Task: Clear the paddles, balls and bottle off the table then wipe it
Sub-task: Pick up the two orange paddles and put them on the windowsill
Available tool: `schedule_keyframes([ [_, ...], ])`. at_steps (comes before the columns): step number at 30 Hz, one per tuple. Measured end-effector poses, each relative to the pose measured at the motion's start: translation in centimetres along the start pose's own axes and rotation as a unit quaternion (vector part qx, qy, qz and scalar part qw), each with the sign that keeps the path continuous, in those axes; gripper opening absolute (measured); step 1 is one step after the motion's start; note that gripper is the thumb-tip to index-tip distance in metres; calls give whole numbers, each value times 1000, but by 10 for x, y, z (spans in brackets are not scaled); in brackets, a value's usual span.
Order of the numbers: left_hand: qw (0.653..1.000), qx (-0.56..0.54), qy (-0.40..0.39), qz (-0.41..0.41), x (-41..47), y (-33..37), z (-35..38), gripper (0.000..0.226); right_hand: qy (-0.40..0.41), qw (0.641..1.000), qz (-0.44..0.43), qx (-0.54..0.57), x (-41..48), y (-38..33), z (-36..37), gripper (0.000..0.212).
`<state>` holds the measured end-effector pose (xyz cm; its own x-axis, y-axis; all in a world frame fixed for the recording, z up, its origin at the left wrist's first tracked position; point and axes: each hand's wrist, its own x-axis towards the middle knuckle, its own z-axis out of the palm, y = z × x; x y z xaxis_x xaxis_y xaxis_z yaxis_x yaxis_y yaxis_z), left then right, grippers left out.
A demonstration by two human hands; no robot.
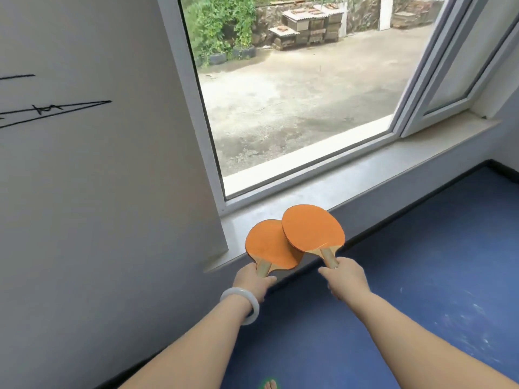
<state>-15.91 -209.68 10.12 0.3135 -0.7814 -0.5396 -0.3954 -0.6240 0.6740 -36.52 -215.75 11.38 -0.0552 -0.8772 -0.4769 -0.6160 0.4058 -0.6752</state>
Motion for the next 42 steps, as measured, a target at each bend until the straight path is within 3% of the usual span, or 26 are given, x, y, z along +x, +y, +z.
schedule_keyframes([
  [8, 997, -34, 39, -61, 70, 29, -6, 14, -93, 994, -33, -52, 97, -48, 13, 12],
  [16, 980, -102, 85, -150, 118, 34, 14, 17, -209, 962, -83, -156, 167, -68, 42, 14],
  [25, 963, -138, 121, -199, 145, 22, 33, 25, -259, 930, -129, -226, 204, -61, 72, 13],
  [37, 964, -98, 158, -191, 164, 17, 32, 38, -327, 929, -83, -149, 220, -63, 105, 21],
  [42, 965, -93, 164, -180, 157, 6, 37, 46, -333, 936, -44, -104, 217, -59, 103, 7],
])
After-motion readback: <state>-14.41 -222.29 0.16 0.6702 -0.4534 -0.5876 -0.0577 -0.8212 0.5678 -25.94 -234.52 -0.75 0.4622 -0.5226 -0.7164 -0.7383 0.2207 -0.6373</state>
